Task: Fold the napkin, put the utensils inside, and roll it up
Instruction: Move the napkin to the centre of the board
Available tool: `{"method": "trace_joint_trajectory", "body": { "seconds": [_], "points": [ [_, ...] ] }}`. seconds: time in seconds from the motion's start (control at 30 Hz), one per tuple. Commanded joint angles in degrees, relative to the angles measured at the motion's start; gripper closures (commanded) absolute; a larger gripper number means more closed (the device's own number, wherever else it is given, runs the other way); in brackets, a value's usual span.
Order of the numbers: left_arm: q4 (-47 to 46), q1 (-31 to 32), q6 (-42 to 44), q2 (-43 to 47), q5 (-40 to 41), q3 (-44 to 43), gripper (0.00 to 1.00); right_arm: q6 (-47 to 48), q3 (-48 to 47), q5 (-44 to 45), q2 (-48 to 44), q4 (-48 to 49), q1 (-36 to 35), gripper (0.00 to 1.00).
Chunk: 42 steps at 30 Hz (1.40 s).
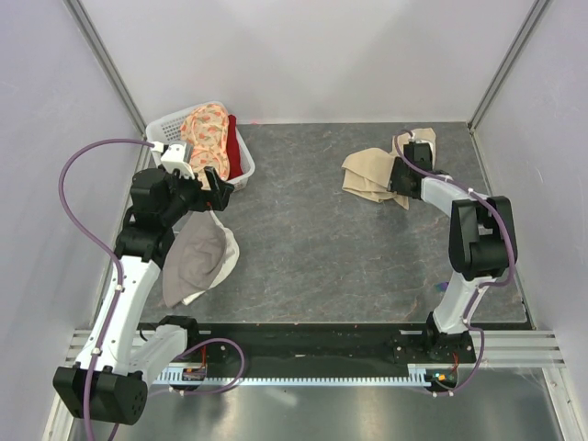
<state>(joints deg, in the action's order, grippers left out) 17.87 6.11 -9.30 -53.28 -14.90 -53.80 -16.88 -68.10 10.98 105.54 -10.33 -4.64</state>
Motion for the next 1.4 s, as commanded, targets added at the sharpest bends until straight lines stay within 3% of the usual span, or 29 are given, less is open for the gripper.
{"method": "trace_joint_trajectory", "body": {
  "seconds": [0.0,0.03,0.07,0.13,0.27,0.47,0.63,0.7,0.8,0.87,0.93,1.17,1.37],
  "points": [
    [-0.7,-0.1,-0.2,-0.2,0.7,0.0,0.02,1.8,-3.9,-1.7,2.6,3.2,0.1,0.52],
    [-0.7,-0.1,-0.5,-0.2,0.6,-0.1,0.02,2.1,-4.2,-2.6,2.7,3.1,0.1,0.62],
    [-0.8,-0.1,-0.5,-0.3,0.2,-0.1,0.03,2.6,-4.9,-3.7,2.9,3.2,0.1,0.81],
    [-0.7,-0.1,-0.8,-0.2,-0.3,-0.3,0.04,2.8,-5.4,-6.9,2.6,3.0,0.1,0.98],
    [-1.3,0.2,-1.1,-0.3,-3.5,-0.3,0.09,2.8,-3.6,-9.4,-2.3,2.9,-2.1,1.0],
    [-2.6,2.0,-4.0,-0.2,-6.8,-0.2,0.12,4.1,-2.7,-9.1,-13.8,-0.5,-14.0,1.0],
    [-4.0,3.3,-7.4,1.0,-8.1,0.5,0.13,2.5,-3.0,-12.6,-17.9,-0.9,-24.1,1.0],
    [-4.3,4.2,-8.1,1.5,-8.0,1.4,0.13,1.9,-3.4,-16.7,-18.9,-1.0,-26.3,0.91],
    [-4.9,5.3,-9.9,1.5,-7.7,2.8,0.14,0.3,-3.1,-20.2,-20.9,-0.7,-26.5,0.58],
    [-5.6,7.1,-11.3,1.2,-7.0,3.9,0.14,-0.2,-2.7,-16.0,-23.0,-1.4,-26.4,0.38],
    [-6.6,8.8,-12.9,0.5,-5.1,4.5,0.15,-0.3,-2.1,-11.4,-24.2,-2.2,-25.2,0.27],
    [-16.3,18.6,-20.0,-7.7,-3.6,10.2,0.15,-4.2,2.6,-10.8,-23.4,-3.5,-10.1,0.26],
    [-25.2,28.1,-22.1,-22.2,-1.7,9.3,0.16,-3.6,5.2,-10.7,-21.3,-3.4,-6.7,0.27]
  ]
}}
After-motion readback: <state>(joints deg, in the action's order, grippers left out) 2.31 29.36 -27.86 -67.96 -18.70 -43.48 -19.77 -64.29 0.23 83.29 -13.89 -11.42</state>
